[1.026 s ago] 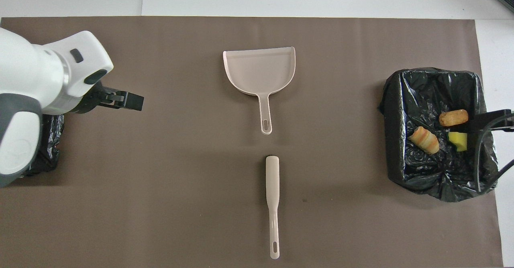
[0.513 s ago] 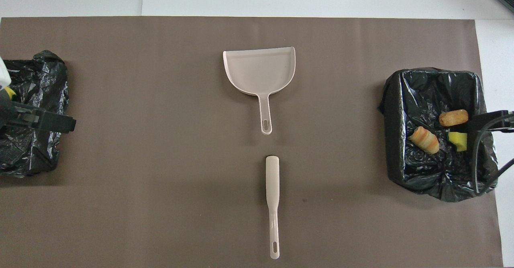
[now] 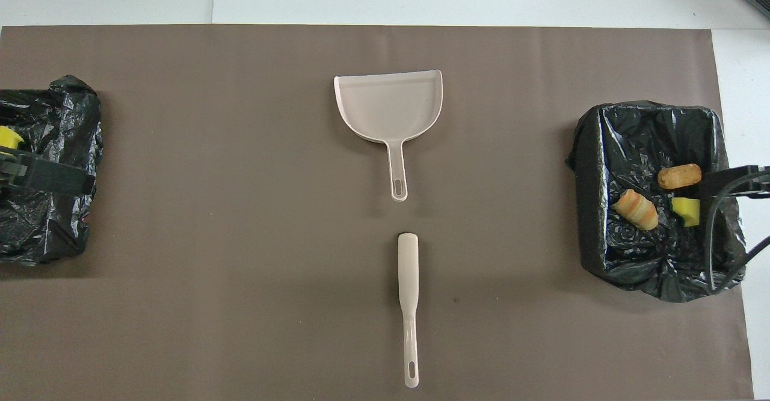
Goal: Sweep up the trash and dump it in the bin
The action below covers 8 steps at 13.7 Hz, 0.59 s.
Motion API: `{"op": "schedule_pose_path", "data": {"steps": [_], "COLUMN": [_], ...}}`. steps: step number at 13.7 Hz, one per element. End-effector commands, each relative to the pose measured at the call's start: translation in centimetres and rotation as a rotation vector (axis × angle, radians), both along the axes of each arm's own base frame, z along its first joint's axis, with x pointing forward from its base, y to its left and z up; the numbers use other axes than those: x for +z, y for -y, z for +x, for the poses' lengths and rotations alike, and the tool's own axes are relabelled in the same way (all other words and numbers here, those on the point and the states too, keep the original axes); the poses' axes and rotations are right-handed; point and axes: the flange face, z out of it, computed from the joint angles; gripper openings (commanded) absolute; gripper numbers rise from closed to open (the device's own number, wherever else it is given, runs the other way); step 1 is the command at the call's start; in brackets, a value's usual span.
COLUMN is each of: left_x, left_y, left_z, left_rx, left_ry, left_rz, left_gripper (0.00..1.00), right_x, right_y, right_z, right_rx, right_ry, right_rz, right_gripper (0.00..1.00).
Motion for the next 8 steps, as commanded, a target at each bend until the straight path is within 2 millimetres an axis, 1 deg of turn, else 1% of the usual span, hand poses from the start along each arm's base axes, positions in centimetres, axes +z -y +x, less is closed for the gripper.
{"op": "schedule_pose_path", "data": {"steps": [1, 8], "left_x": [0.16, 0.07], "left_y": [-0.02, -0.06], "left_z": [-0.06, -0.64], "left_rx": [-0.005, 0.008], "left_ry": [-0.012, -0.028], "left_rz": [0.004, 0.005], "left_gripper": [1.0, 1.0], "right_x": [0.25, 0.33], "right_y": [0.0, 0.0], "right_z": [-0.48, -0.47], "right_rx": [0.026, 0.026], "right_ry": [-0.004, -0.003], "right_rz": [0.007, 0.006], "right_gripper": [1.0, 1.0]}}
